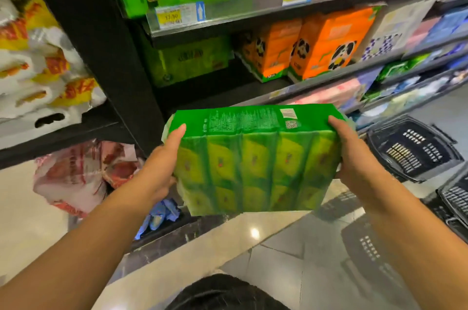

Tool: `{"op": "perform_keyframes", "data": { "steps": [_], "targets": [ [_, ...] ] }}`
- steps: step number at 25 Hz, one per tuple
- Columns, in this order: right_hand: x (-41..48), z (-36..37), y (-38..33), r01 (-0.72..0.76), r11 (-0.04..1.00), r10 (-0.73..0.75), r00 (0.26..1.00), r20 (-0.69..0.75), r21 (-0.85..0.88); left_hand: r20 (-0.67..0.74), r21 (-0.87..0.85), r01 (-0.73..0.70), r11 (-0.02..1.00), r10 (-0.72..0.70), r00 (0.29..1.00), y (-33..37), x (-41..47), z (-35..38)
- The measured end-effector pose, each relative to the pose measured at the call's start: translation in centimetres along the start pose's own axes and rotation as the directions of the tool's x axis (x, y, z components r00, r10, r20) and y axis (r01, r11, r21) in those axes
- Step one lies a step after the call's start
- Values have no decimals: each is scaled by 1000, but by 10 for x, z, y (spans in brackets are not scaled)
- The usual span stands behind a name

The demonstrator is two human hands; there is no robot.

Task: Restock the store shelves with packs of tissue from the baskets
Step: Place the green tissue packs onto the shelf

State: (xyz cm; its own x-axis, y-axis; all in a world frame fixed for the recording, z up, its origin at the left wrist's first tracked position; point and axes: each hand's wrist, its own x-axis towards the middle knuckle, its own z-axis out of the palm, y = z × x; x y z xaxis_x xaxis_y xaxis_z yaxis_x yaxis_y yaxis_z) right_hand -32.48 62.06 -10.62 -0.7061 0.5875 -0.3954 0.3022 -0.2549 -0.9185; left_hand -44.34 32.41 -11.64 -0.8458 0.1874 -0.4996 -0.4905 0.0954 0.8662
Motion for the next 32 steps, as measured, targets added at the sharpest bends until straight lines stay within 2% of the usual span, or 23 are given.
{"op": "perform_keyframes", "data": {
  "steps": [2,5,8,10,15,20,27,32],
  "targets": [
    [34,7,-19,69,997,-69,997,-18,23,-31,-6,-65,998,65,997,18,17,13],
    [77,16,-42,216,974,-219,975,40,68,-116,-27,-125,992,121,986,39,38,28],
    [116,21,-57,311,931,-323,946,35,194,-227,-52,-232,971,215,950,52,45,34],
    [137,29,-63,338,890,-382,919,95,307,-261,-17,-327,945,312,914,54,48,33],
    [178,47,-73,314,839,-459,847,268,444,-375,-4,-502,865,464,802,58,51,40],
    [221,68,-76,232,849,-433,819,376,474,-525,93,-549,831,509,682,58,65,64],
    [255,95,-84,194,816,-454,799,395,545,-701,134,-646,751,533,474,62,91,84],
    [260,97,-78,183,779,-488,778,396,600,-719,111,-723,682,557,415,60,91,83]
  ]
}}
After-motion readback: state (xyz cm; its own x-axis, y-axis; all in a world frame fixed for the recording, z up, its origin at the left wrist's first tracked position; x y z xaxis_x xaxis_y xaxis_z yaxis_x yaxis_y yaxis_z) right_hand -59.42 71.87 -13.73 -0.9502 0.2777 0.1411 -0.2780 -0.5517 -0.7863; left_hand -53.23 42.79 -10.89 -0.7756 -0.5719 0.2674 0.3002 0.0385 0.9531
